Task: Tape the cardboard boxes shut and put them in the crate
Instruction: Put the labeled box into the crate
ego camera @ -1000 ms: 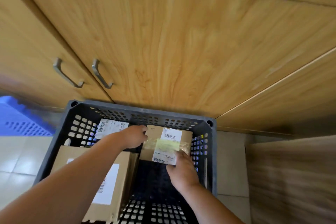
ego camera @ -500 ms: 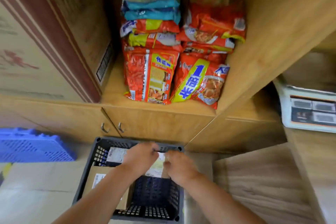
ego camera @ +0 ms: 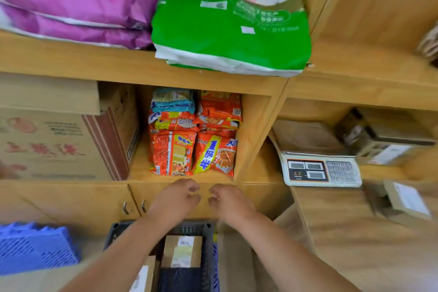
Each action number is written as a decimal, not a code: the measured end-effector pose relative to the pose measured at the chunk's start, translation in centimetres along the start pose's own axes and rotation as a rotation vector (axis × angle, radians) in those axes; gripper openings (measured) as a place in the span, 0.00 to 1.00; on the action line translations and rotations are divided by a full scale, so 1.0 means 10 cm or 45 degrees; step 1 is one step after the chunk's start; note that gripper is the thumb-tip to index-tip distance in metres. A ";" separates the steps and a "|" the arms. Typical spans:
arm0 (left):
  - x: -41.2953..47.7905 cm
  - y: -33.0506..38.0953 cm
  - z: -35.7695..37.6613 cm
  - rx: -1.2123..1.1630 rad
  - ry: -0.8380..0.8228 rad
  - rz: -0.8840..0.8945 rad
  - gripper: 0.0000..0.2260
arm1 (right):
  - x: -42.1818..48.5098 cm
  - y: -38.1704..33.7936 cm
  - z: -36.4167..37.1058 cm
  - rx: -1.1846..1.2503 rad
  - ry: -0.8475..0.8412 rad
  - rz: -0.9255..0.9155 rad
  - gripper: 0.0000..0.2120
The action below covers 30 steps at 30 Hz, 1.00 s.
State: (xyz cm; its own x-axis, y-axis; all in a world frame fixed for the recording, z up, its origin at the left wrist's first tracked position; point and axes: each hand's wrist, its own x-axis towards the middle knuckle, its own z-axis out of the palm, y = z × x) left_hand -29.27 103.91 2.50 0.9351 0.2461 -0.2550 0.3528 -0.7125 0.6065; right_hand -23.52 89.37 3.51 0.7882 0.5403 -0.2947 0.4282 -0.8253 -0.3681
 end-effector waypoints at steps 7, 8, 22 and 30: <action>-0.48 0.36 0.00 -0.115 -0.005 0.172 0.11 | -0.78 -0.05 -0.16 0.043 0.206 0.165 0.16; -0.55 0.40 0.03 -0.129 -0.027 0.195 0.10 | -0.90 -0.03 -0.16 0.056 0.230 0.198 0.16; -1.26 1.38 0.79 -0.222 -0.403 0.473 0.08 | -2.54 0.86 -0.33 0.197 0.451 0.692 0.12; -1.54 2.28 1.63 -0.206 -0.518 0.580 0.06 | -3.47 1.83 -0.45 0.364 0.580 0.804 0.14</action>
State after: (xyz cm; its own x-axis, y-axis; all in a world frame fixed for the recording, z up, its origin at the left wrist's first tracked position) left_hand -36.15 73.17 8.02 0.9168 -0.3508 -0.1909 -0.0478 -0.5710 0.8196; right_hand -41.06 54.81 10.99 0.9707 -0.1811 -0.1578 -0.2357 -0.8442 -0.4814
